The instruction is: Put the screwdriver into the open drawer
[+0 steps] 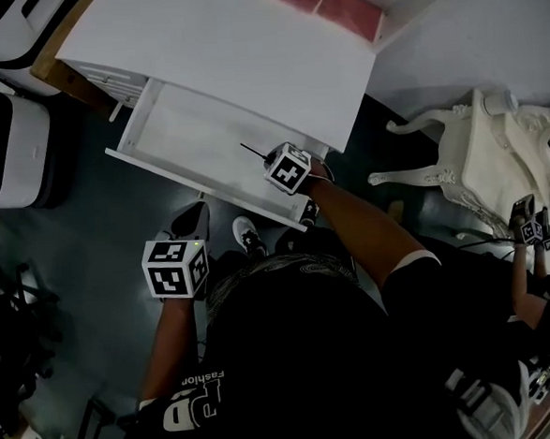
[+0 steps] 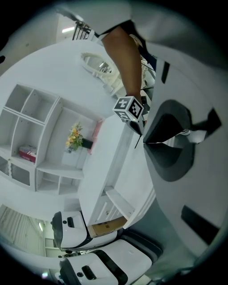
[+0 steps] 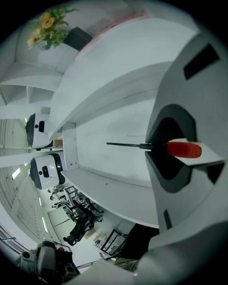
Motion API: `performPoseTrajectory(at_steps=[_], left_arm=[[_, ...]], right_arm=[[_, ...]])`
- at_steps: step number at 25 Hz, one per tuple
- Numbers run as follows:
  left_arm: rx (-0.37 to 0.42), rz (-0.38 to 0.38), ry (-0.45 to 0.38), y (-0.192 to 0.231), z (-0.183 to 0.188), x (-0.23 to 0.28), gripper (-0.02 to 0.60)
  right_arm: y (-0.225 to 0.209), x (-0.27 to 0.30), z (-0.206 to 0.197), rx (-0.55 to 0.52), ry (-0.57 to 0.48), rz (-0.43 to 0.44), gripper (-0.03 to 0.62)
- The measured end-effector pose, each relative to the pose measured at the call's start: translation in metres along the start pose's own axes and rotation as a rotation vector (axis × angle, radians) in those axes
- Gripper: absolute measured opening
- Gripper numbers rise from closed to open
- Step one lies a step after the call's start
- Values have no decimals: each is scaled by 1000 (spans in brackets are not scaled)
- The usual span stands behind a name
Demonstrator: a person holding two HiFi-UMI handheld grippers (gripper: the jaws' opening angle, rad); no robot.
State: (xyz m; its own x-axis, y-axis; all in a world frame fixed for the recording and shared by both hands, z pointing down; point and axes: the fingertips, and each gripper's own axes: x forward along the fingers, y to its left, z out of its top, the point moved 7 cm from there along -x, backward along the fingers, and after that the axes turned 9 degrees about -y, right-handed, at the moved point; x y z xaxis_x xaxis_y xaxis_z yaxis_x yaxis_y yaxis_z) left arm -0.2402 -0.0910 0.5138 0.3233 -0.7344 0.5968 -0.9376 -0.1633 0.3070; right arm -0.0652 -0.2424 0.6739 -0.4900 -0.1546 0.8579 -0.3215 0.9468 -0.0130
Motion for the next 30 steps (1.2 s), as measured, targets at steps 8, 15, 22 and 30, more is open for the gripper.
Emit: performPoseTrajectory(at_steps=[8, 15, 22, 30], left_arm=[[-28, 15, -5, 9, -1, -2, 15], [-44, 30, 6, 17, -3, -2, 15], [-53, 33, 11, 22, -2, 0, 15], [-64, 45, 29, 28, -7, 1, 15]], right_arm=[[-3, 25, 1, -34, 70, 7, 62], [-8, 38, -1, -45, 106, 9, 63], [-11, 50, -6, -48, 136, 17, 63], [-13, 62, -9, -71, 166, 20, 63]])
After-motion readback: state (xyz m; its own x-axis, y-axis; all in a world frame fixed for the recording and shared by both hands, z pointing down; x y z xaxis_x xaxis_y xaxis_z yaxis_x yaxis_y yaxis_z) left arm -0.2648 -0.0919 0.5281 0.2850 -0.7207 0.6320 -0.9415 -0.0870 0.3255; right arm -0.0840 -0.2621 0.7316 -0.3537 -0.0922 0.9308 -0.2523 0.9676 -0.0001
